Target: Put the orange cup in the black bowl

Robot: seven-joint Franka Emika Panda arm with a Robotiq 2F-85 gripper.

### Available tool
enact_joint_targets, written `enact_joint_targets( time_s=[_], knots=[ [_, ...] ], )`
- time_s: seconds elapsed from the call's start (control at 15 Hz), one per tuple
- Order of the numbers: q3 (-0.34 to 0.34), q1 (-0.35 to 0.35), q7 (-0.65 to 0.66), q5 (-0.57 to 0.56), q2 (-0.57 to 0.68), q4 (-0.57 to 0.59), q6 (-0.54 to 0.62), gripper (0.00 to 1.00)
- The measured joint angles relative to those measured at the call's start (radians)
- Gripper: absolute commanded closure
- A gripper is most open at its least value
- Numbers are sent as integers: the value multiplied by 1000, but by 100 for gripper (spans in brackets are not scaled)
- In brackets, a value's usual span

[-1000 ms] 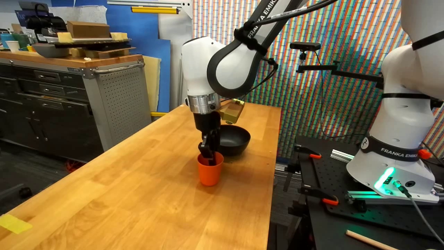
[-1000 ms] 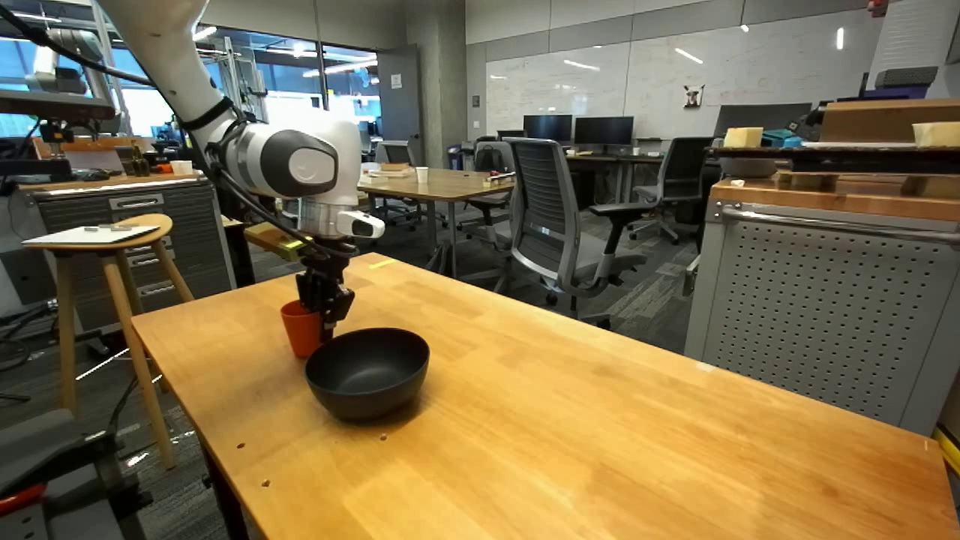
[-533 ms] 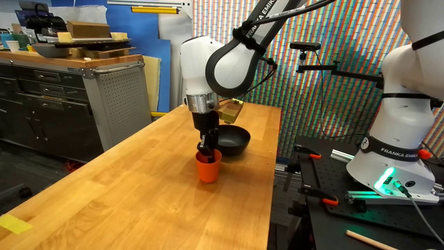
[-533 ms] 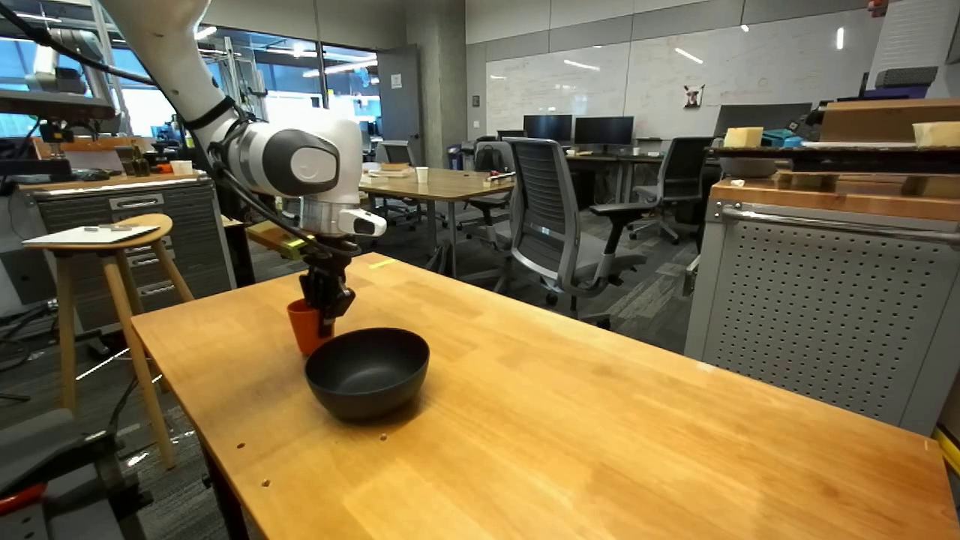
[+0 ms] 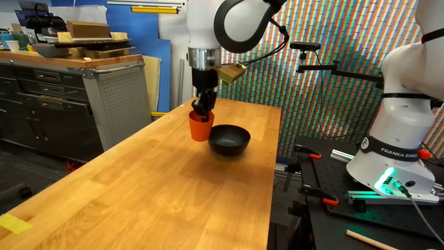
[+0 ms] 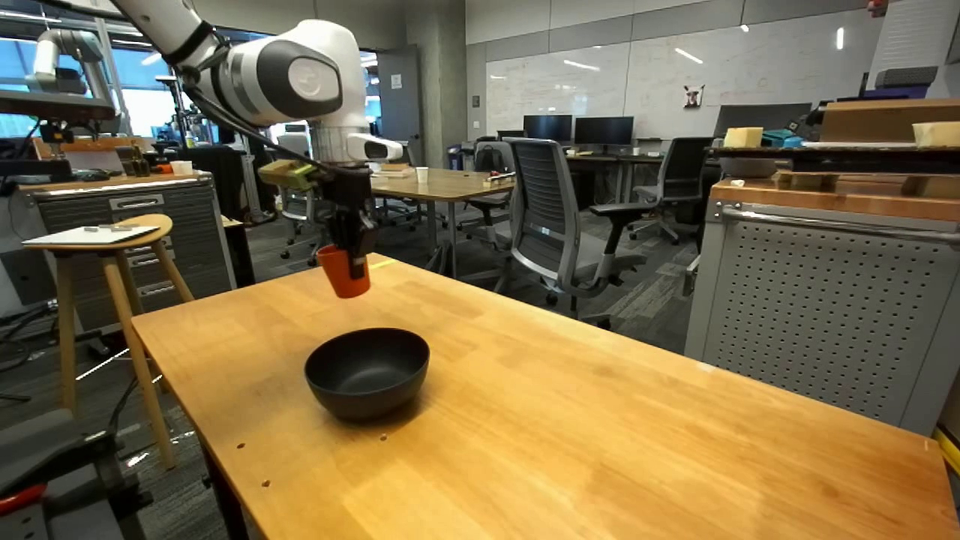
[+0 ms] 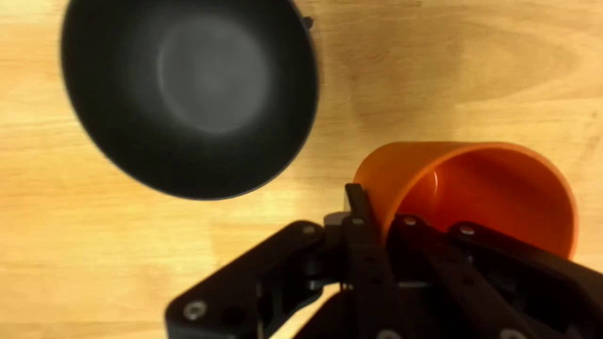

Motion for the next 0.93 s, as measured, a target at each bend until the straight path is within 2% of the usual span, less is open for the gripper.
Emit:
enact_joint_targets(
  time_s=[0.2,0.4,0.67,0.93],
  knots=[
    [-41,-26,81,-68,-89,-42,-56,97],
    [-60,-76,122,-77,-119,-97,-88,96],
    [-67,-132,124,-65,-100,-158,-88,95],
    [-73,-161,123,-49,-32,-164,-48,97]
  ],
)
